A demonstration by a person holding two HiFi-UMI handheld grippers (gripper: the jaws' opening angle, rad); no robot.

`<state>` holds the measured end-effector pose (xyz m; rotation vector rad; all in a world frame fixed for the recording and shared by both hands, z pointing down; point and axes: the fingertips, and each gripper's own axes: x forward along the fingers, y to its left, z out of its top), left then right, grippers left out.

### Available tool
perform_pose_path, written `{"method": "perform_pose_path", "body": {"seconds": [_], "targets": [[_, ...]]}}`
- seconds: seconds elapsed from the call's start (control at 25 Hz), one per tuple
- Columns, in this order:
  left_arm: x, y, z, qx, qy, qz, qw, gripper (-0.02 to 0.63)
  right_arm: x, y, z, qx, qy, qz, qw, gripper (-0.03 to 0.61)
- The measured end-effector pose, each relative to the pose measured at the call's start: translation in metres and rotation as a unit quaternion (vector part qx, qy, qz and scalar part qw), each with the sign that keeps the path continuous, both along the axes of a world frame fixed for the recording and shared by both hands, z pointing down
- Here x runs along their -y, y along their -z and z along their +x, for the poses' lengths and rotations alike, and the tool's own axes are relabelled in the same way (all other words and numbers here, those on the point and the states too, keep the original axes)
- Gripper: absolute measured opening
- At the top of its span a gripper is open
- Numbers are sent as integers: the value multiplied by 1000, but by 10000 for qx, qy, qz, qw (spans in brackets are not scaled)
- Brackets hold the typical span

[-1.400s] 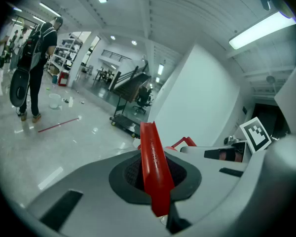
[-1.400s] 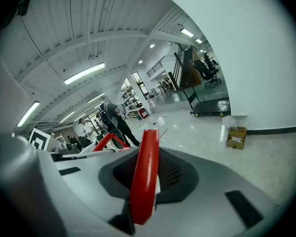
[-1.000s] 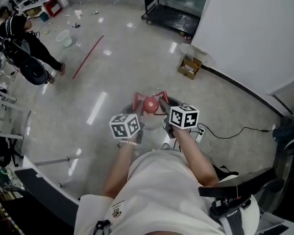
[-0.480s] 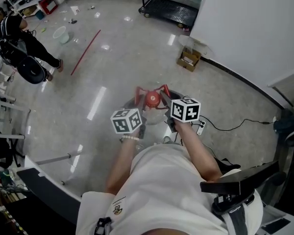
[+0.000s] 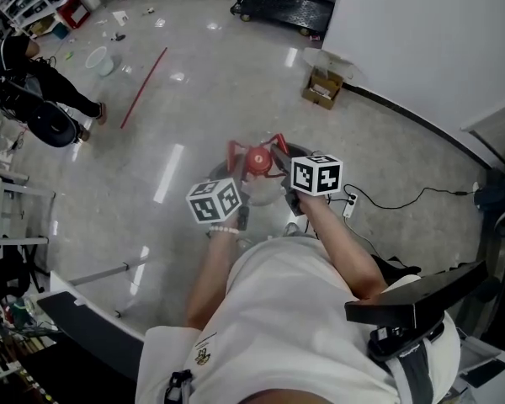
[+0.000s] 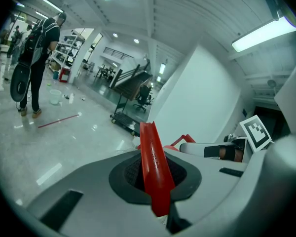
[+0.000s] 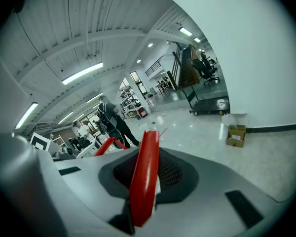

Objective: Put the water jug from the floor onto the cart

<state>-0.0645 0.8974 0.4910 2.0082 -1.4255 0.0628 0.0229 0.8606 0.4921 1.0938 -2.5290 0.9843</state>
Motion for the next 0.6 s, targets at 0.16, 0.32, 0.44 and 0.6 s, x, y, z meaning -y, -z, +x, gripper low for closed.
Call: {"method": "perform_pose_path", "body": {"seconds": [0.16, 0.32, 0.44, 0.6], "targets": [[-2, -1, -2, -14, -16, -3, 10000, 14, -3, -2, -2, 5, 9, -21, 10000, 71], [-4, -3, -6, -36, -24, 2, 10000, 14, -5, -4, -7, 19, 16, -36, 10000, 71], [-4, -4, -4, -59, -15, -6, 10000, 14, -5, -4, -5, 16, 20, -51, 10000, 71], [-3, -6, -2, -78, -6, -10, 10000, 14, -4, -5, -3, -33, 39, -43, 10000, 71]]}}
